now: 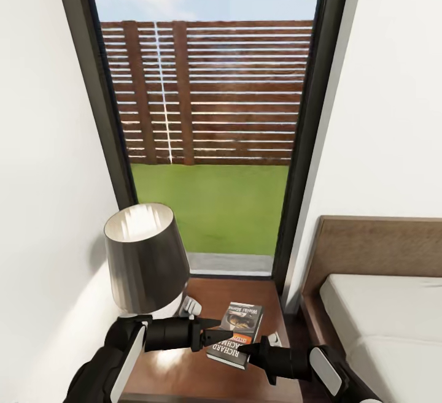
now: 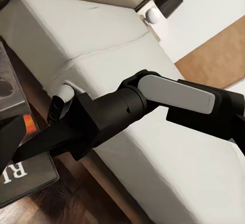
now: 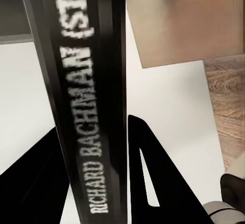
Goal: In the bedroom, move the book from the bed onto either nightstand, and place the two sandals side by side next to the bed.
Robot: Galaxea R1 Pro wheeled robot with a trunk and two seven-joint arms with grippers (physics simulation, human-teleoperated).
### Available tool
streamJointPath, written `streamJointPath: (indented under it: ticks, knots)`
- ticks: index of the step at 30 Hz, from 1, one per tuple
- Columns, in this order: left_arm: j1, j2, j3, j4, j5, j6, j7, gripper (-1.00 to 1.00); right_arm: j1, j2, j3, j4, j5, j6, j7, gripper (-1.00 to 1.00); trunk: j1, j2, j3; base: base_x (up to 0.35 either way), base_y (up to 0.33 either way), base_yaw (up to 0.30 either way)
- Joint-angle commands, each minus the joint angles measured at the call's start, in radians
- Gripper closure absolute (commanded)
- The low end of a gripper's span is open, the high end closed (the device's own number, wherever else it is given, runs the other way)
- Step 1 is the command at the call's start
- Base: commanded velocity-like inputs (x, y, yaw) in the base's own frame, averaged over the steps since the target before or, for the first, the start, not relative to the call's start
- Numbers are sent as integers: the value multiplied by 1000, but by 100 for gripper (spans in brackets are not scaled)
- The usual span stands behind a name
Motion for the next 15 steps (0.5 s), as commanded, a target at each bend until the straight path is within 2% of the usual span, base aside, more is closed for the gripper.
streamJointPath:
  ticks: [1, 15]
  knots:
    - [-1, 0, 0, 0, 5, 8, 0, -100, -1, -1, 4, 0, -1, 1, 5, 100, 4, -8, -4, 0, 0, 0]
    - [-1, 0, 0, 0, 5, 8, 0, -100, -1, -1, 5, 0, -2, 1, 5, 100, 58, -106, -48, 0, 0, 0]
